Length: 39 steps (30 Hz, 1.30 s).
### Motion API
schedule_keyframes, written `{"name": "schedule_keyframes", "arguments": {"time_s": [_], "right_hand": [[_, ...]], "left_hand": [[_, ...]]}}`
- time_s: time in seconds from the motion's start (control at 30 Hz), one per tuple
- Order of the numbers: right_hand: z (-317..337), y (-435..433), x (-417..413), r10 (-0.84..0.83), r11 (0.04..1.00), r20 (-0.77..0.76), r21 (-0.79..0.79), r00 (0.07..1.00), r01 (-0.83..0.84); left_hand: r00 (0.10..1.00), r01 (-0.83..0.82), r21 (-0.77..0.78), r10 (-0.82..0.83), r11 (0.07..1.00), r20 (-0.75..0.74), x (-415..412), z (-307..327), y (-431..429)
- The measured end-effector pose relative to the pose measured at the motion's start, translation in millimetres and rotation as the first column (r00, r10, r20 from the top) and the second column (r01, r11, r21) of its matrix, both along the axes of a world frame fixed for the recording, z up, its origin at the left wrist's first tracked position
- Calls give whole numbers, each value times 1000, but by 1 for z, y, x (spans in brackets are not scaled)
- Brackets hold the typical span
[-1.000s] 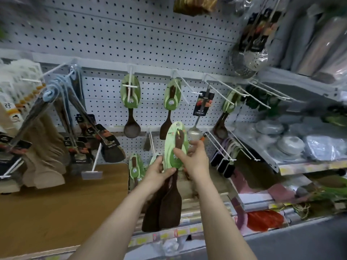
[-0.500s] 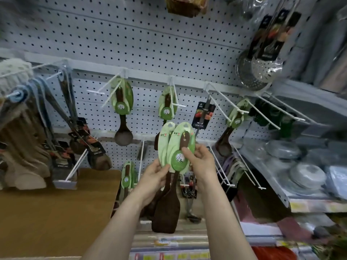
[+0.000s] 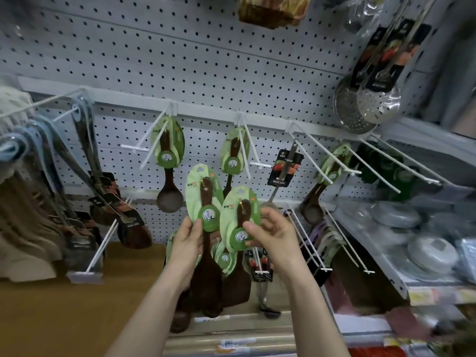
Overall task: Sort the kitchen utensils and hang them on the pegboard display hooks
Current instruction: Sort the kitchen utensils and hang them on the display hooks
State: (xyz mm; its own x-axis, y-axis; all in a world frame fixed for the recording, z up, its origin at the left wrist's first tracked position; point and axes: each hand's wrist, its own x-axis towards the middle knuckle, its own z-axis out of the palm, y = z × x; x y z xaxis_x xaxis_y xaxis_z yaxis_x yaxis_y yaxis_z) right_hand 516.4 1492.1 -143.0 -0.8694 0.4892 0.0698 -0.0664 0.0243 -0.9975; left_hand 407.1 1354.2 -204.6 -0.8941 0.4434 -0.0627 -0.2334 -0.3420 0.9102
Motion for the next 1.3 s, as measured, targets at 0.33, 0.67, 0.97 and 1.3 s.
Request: {"name": "schedule_keyframes", "arguments": {"time_s": [0.33,0.67,0.97,1.3], "right_hand": [[9,-6,-1,-159,987,-88,27,983,161],[9,1,-41,-290,956,-18,47,957,291],[23,23,-107,-356,935,25,-1,934,356],[22,27,-95,-384,912,-15,148,923,382]], "left_hand": [[994,69,-23,-71,997,-79,-7,13,4],[993,45,-10,-46,999,-113,-22,19,-8],[995,21,22,-18,1000,-95,-38,32,-12],[985,31,-29,-35,999,-166,-42,41,-3]]}}
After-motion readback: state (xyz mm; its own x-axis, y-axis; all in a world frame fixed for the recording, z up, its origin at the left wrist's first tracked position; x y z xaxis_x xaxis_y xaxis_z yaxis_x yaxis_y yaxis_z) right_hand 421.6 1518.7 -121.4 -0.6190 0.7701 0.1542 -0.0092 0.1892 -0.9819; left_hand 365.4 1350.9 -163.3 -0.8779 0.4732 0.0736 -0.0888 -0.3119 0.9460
